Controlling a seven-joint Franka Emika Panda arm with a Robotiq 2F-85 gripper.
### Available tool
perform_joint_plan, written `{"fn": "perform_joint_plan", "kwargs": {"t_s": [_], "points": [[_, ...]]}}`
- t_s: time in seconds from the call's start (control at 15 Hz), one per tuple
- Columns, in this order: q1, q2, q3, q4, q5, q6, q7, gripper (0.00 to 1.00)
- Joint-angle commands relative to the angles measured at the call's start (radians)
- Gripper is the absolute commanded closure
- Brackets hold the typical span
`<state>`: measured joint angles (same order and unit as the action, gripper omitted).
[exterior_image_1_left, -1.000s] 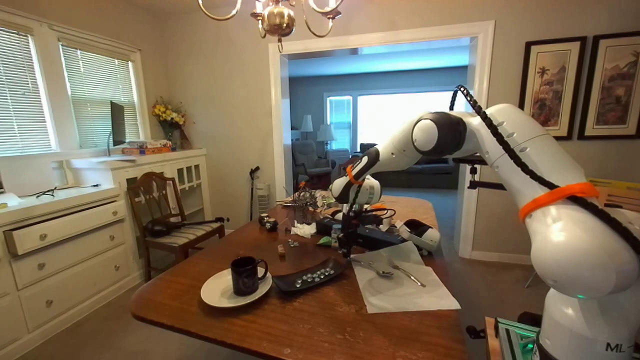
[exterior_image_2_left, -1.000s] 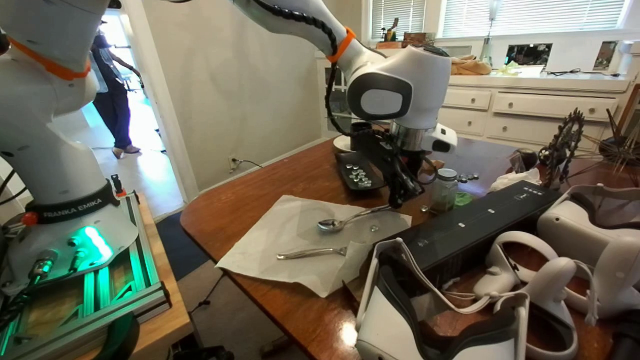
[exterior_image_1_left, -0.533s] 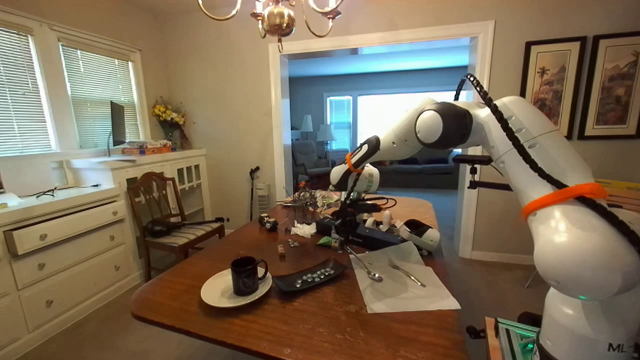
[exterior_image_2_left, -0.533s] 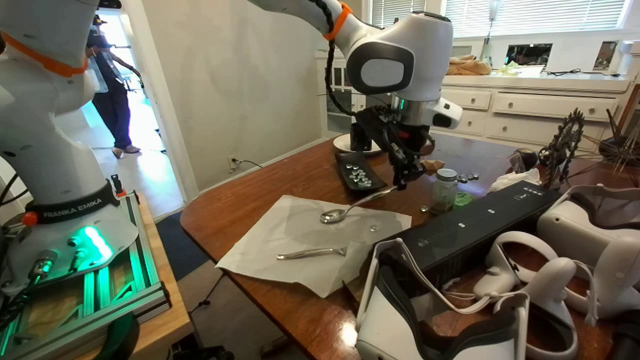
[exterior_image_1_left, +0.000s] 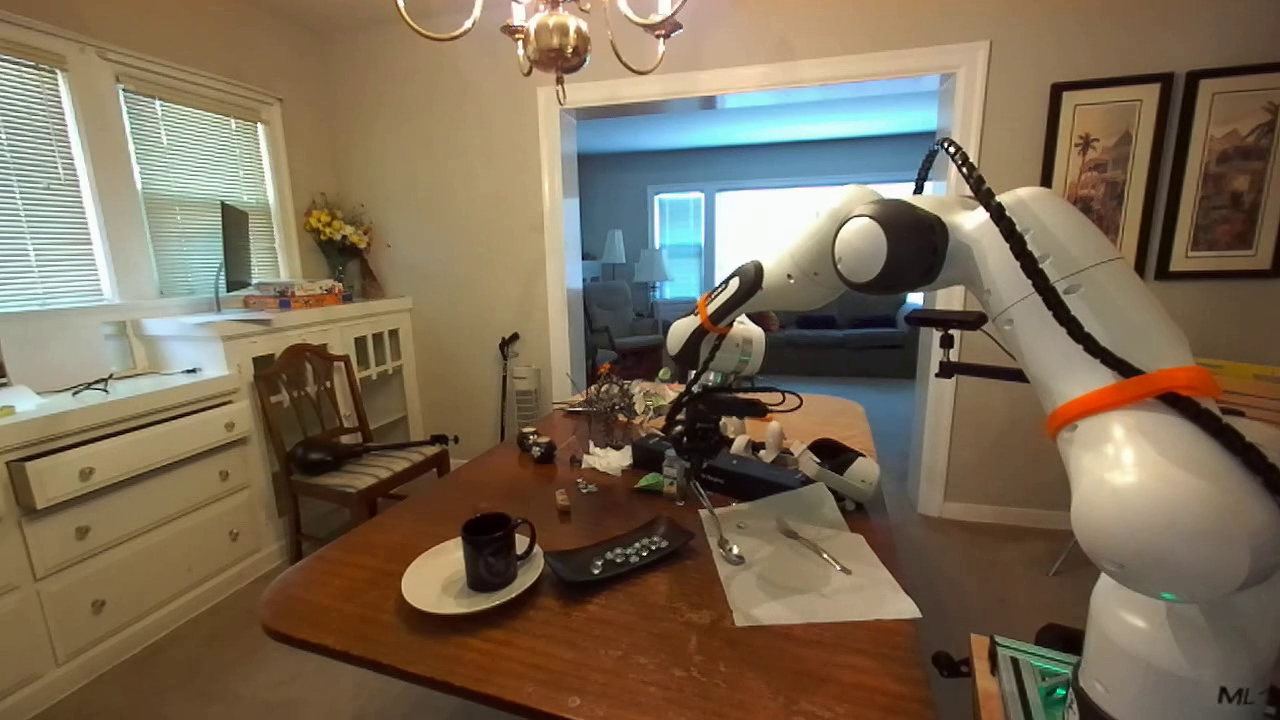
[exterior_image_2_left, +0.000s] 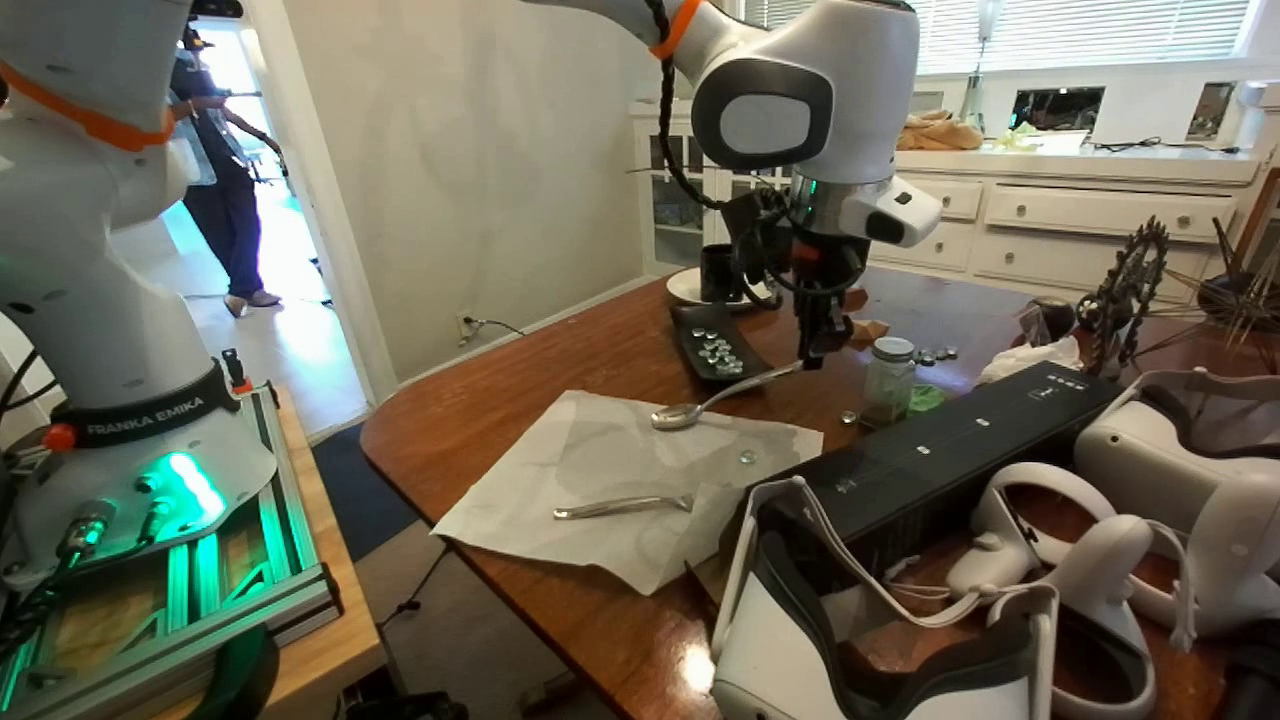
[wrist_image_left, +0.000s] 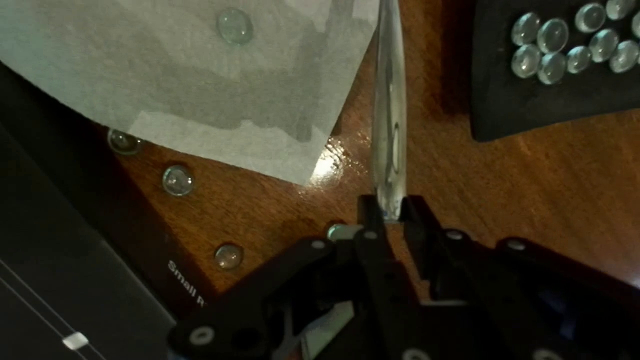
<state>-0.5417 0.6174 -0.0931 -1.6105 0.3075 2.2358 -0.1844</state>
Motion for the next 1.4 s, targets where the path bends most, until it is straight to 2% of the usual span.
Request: {"fn": "perform_joint_plan", "kwargs": {"t_s": [0.0, 0.47, 1.0, 1.33], "points": [[0.010, -0.022, -0.017, -0.032, 0.055, 0.002, 0.031, 0.95], [-0.024, 0.070, 0.023, 0.048, 0.144, -0.146, -0.024, 0.95], [-0.132, 0.079, 0.052, 0.065, 0.303, -0.283, -0.162, 0.95], [-0.179, 0.104, 0.049, 0.153, 0.380, -0.402, -0.169, 0.95]]}}
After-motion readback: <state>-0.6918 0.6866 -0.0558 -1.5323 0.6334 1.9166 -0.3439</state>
